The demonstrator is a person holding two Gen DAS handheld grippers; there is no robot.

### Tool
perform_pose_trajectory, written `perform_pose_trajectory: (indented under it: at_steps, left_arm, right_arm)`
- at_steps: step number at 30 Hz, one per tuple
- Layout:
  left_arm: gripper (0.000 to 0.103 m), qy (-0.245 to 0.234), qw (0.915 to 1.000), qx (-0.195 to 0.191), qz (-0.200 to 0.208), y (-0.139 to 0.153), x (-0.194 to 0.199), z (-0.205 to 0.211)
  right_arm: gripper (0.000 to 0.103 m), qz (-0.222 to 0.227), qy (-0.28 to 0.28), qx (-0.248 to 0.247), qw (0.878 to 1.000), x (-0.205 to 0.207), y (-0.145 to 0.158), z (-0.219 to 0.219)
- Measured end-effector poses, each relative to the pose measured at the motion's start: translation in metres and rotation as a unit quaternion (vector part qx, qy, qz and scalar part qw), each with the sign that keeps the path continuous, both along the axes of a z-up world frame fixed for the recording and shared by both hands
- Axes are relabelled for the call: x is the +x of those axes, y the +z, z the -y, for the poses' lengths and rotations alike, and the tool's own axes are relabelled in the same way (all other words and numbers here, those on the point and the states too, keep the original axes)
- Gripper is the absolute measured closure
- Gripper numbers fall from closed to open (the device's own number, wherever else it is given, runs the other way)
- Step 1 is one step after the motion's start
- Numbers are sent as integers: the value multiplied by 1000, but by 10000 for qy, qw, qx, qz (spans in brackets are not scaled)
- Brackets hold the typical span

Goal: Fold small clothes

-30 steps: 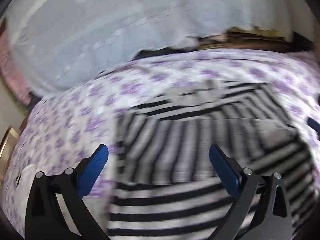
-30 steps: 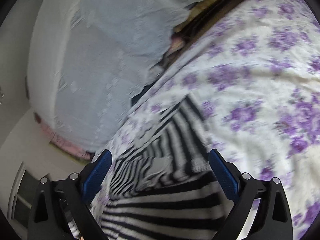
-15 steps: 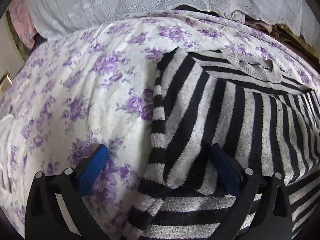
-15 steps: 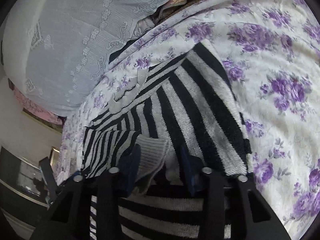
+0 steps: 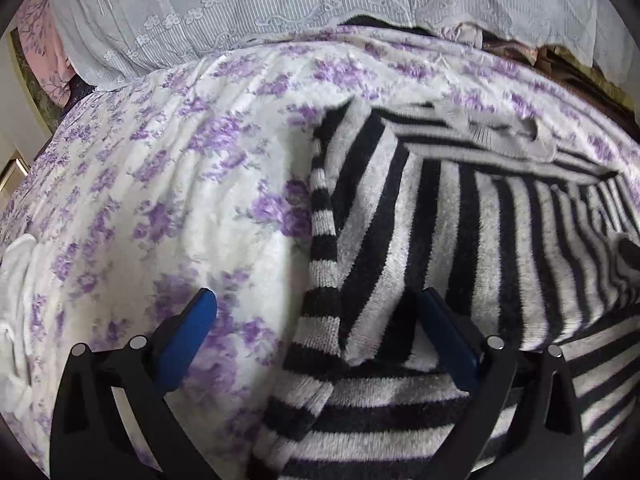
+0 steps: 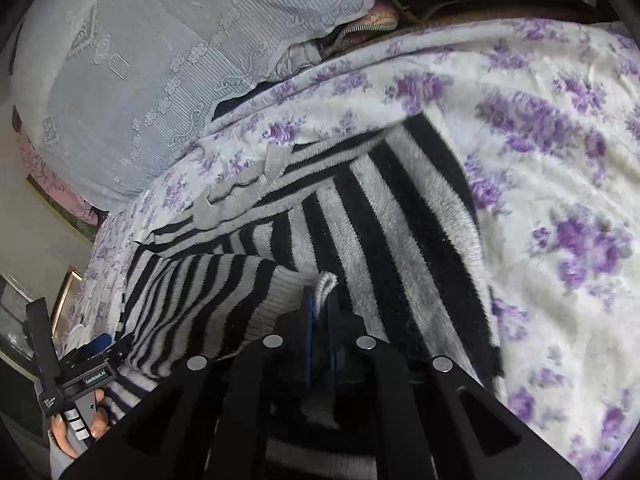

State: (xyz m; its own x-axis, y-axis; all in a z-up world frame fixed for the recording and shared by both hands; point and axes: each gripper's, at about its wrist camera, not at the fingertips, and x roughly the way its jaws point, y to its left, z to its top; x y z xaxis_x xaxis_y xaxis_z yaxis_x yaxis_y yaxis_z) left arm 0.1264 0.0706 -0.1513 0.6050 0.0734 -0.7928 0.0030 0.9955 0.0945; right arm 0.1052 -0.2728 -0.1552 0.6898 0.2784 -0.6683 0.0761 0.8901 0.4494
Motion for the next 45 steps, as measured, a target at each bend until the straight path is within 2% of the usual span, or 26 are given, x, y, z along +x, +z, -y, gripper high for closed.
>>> perform_pose_trajectory:
  at_steps: [3,4,5,9,12,13,14,16,17,19,20,21,22,23,24,25,27,29,31,33,35,38,40,42,44,45]
  left_arm:
    - [5,-207,9986,-221,443,35,-4,3]
    - [5,-366,9971,-332,583,48,-3,9]
    - [5,-501,9959,-427,616,55,1,15]
    - [5,-926,9933,-639,249,52,41,48]
    - [5,-645,9972,-366,-90,18,68,49]
    - [4,-442,9984,-229,-282,-2,80,43]
    - [4,-427,9979,-359,-342,-15,86,35]
    - [4,-533,9949,-836,-201,-14,84,20]
    - [4,-454,9963,-722,-144,-9,83,18]
    - [4,167,9996,162,164,-2,80,9]
    - [4,398,9986,296,166,-3,80,0]
    - [4,431,9990,13,70,-2,78,-10]
    - [4,379,9976,-576,-25,0,74,-23]
    - [4,351,9943,-1003,16,5,65,-31]
    - [5,302,9929,-1145,79,9,58,-32]
    - [5,110,9926,-1196,165,17,48,-26]
    - [5,-420,9934,-1037,272,28,32,2]
    - [5,-852,9925,-834,257,26,22,29]
    - [5,-1104,9935,-275,70,6,17,57]
    - [4,-1108,9937,106,-137,-16,20,69]
    - [4,-1031,9944,-203,-67,-16,16,59]
    - [4,-877,9955,-356,-106,-13,7,45]
    - [4,-832,9963,-235,4,-11,-7,44]
    - [4,-658,9974,166,257,-3,-27,46]
    - [4,-629,9965,294,460,5,-35,45]
    - [4,-628,9960,317,552,10,-42,45]
  right_arm:
    - [77,547,276,37,9981,-5,36,-15]
    - [59,661,485,176,9965,-2,45,-24]
    - [51,714,636,308,9949,2,49,-33]
    - [51,423,1127,1195,9855,33,32,-63]
    - [51,-137,878,1842,9789,54,-15,-52]
    - [66,-178,784,2105,9743,53,-31,-41]
    - [90,-152,748,2159,9734,54,-36,-31]
    - [102,-158,588,2385,9692,52,-42,-9]
    - [99,-108,500,2537,9659,50,-42,0]
    - [93,-36,43,2279,9737,42,-36,20]
    - [90,48,-123,2058,9785,35,-33,24]
    - [89,101,-361,1802,9829,30,-29,29]
    - [87,153,-482,1741,9834,23,-23,32]
    - [73,270,-455,1764,9829,18,-16,30]
    - [65,462,-291,1760,9829,12,-5,23]
    - [55,638,-58,1724,9829,8,5,15]
    - [52,827,592,1706,9801,3,21,-16]
    - [47,671,1350,1840,9713,4,18,-53]
    - [47,342,1530,1816,9708,8,2,-69]
    - [48,-146,1279,1795,9753,17,-27,-65]
    - [80,-269,1092,2266,9675,18,-44,-42]
    - [89,-280,675,2619,9623,11,-52,-13]
    - [89,-167,441,2382,9701,0,-47,0]
    - [79,-6,89,1855,9826,-20,-32,4]
    - [46,395,141,1340,9901,-38,-7,-2]
    - [45,611,308,1027,9924,-47,7,-14]
